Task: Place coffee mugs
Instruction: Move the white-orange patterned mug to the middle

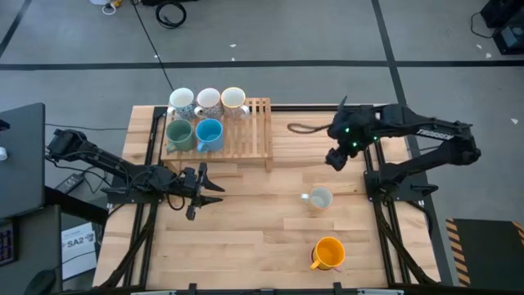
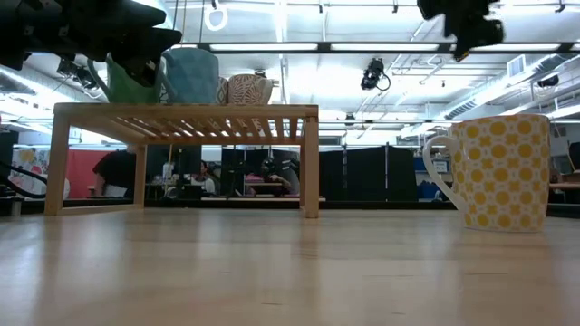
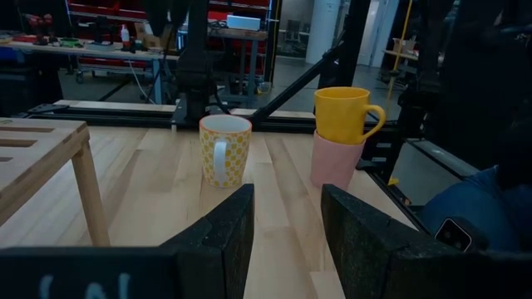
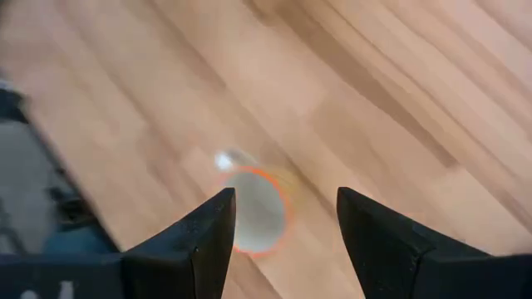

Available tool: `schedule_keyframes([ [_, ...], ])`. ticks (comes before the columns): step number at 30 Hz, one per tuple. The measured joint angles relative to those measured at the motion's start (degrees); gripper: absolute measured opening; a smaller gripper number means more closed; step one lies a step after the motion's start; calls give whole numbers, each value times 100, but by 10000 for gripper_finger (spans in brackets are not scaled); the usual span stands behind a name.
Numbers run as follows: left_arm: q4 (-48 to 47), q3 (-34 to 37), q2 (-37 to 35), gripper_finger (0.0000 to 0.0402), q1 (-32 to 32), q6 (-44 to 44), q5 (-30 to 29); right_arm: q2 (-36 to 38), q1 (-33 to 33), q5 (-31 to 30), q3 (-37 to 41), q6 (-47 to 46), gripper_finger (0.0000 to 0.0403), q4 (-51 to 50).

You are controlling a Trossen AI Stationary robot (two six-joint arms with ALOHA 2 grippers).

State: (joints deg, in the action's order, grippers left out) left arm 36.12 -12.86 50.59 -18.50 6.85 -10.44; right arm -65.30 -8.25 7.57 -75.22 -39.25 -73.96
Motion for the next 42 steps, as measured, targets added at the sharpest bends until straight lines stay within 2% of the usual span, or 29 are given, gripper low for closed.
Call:
schedule_keyframes([
  [4,2,0,0,148,0,0,0,-232,224,-350,0,-295,216,-420],
  [10,2,0,0,148,0,0,0,-626,727,-470,29,-325,216,-387],
  [19,4,0,0,148,0,0,0,-884,1552,-376,957,-705,217,129],
  [24,7,0,2,148,2,0,0,-911,1659,-260,1412,-1067,216,415],
  [33,15,0,2,148,0,0,0,-911,1655,-106,1989,-912,216,1269],
  [42,13,0,1,148,0,0,-1,-1052,1655,-103,2318,-872,213,1350],
])
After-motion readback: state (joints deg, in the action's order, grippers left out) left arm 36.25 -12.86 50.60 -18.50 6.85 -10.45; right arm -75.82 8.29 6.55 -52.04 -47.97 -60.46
